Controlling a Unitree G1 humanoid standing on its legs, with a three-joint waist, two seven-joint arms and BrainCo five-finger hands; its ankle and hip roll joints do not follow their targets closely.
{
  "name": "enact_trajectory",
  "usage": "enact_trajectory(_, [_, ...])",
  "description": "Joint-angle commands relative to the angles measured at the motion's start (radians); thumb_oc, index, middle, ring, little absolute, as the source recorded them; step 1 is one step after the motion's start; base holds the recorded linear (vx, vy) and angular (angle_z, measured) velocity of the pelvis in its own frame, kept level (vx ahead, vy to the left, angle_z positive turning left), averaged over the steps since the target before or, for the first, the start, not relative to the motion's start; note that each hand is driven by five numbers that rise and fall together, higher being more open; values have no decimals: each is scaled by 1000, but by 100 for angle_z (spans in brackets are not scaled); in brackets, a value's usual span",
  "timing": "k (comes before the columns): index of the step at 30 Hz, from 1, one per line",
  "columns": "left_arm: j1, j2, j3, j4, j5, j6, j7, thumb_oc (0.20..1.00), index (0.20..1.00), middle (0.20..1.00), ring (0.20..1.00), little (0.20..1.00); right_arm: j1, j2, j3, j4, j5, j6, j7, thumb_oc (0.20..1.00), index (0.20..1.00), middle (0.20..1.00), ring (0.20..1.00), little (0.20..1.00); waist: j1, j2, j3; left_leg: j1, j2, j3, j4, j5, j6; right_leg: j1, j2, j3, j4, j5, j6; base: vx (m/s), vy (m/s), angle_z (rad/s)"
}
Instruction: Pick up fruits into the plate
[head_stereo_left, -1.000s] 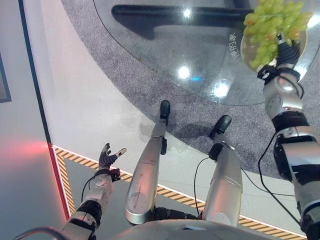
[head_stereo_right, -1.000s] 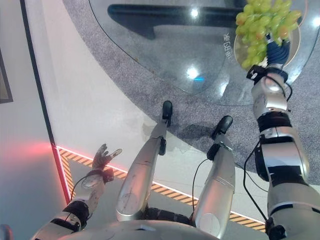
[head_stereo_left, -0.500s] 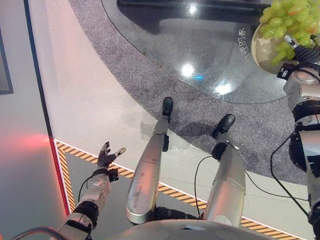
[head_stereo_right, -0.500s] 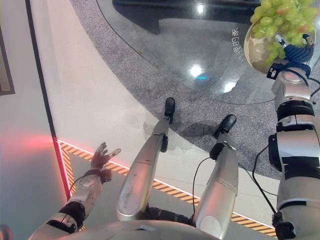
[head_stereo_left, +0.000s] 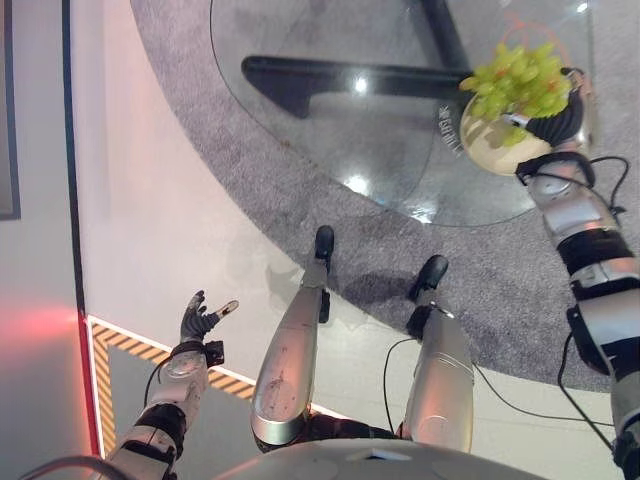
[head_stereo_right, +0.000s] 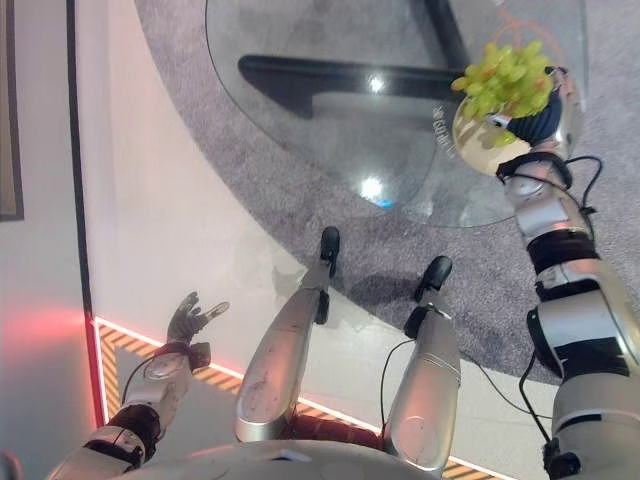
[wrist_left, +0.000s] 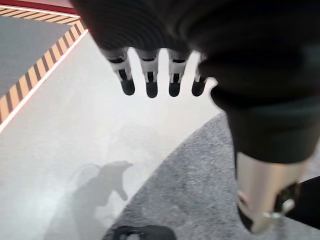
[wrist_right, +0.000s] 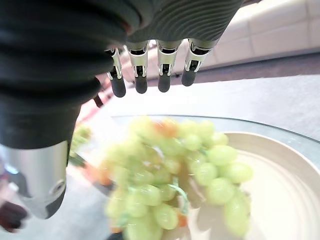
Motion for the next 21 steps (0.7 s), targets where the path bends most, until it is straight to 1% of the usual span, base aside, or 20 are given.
enact_trajectory(1, [-11,11,38,97,52,19,6,1000,1000,1000,1000,1000,105,21,-24,-19,56,-49,26,1000,1000,1000,1000,1000,-36,-52,-46,112,-23,54,-30,-140,-4,99,83,-4,-27,-78,0,29,-1,-16])
enact_trajectory(3, [-11,3,39,123,56,24,-2,1000,1000,1000,1000,1000,190,65,-26,-10,54,-65,48,1000,1000,1000,1000,1000,-48,-69,-80,160,-11,68,-48,-151,-7,149,82,-7,-55,-78,2,105,24,-22])
enact_trajectory(4, [-4,-12,43,144,83,38,7,1000,1000,1000,1000,1000,321,133,-32,4,53,-80,71,1000,1000,1000,1000,1000,-68,-88,-137,217,1,82,-73,-158,-8,217,86,3,-98,-73,3,152,32,-14])
enact_trajectory(6, [3,-19,41,155,104,38,10,1000,1000,1000,1000,1000,397,166,-43,17,71,-90,86,1000,1000,1000,1000,1000,-79,-97,-166,248,10,89,-87,-159,-9,247,88,6,-111,-72,5,115,11,-20])
enact_trajectory(7, [10,-31,40,167,119,47,11,1000,1000,1000,1000,1000,466,202,-56,43,83,-99,112,1000,1000,1000,1000,1000,-91,-107,-197,276,18,97,-100,-159,-9,276,90,14,-130,-68,8,64,-5,-27])
enact_trajectory(9, [15,-42,36,182,140,60,-1,1000,1000,1000,1000,1000,521,242,-62,71,103,-91,140,1000,1000,1000,1000,1000,-101,-112,-224,302,29,109,-115,-156,-13,301,88,13,-147,-63,13,50,-7,-18])
enact_trajectory(10, [19,-48,34,206,159,53,-9,1000,1000,1000,1000,1000,554,269,-68,105,111,-94,170,1000,1000,1000,1000,1000,-108,-116,-246,319,34,114,-122,-155,-15,318,88,12,-157,-59,16,59,-2,-16])
enact_trajectory(11, [20,-58,30,229,210,56,-9,1000,1000,1000,1000,1000,590,303,-76,151,116,-70,233,1000,1000,1000,1000,1000,-120,-121,-279,346,38,125,-135,-156,-15,344,91,21,-176,-54,19,61,1,-15])
enact_trajectory(13, [20,-62,19,247,234,72,-19,1000,1000,1000,1000,1000,616,319,-77,190,109,-61,275,1000,1000,1000,1000,1000,-127,-123,-304,364,44,136,-142,-157,-17,362,89,18,-188,-51,21,39,7,-16])
enact_trajectory(15, [21,-67,14,279,284,94,-41,1000,1000,1000,1000,1000,649,343,-81,265,82,-59,322,1000,1000,1000,1000,1000,-138,-125,-345,395,50,150,-150,-163,-16,390,90,25,-203,-50,24,73,7,-13])
enact_trajectory(16, [21,-67,12,284,297,104,-47,1000,1000,1000,1000,1000,655,347,-79,280,68,-53,329,1000,1000,1000,1000,1000,-140,-124,-354,402,52,154,-151,-164,-16,395,89,25,-206,-50,25,75,11,-19])
enact_trajectory(18, [18,-63,8,308,334,154,-91,1000,1000,1000,1000,1000,676,357,-70,340,29,-26,357,1000,1000,1000,1000,1000,-151,-121,-390,435,63,178,-169,-162,-20,426,91,29,-222,-50,29,48,10,-26])
enact_trajectory(20, [16,-63,6,328,341,179,-116,1000,1000,1000,1000,1000,682,362,-76,377,13,-2,372,1000,1000,1000,1000,1000,-157,-118,-410,458,63,183,-182,-166,-21,450,93,30,-238,-52,32,47,4,-17])
enact_trajectory(21, [16,-63,7,331,340,180,-119,1000,1000,1000,1000,1000,682,363,-78,382,14,2,373,1000,1000,1000,1000,1000,-158,-118,-412,462,62,182,-183,-168,-20,453,93,31,-240,-51,33,53,2,-13])
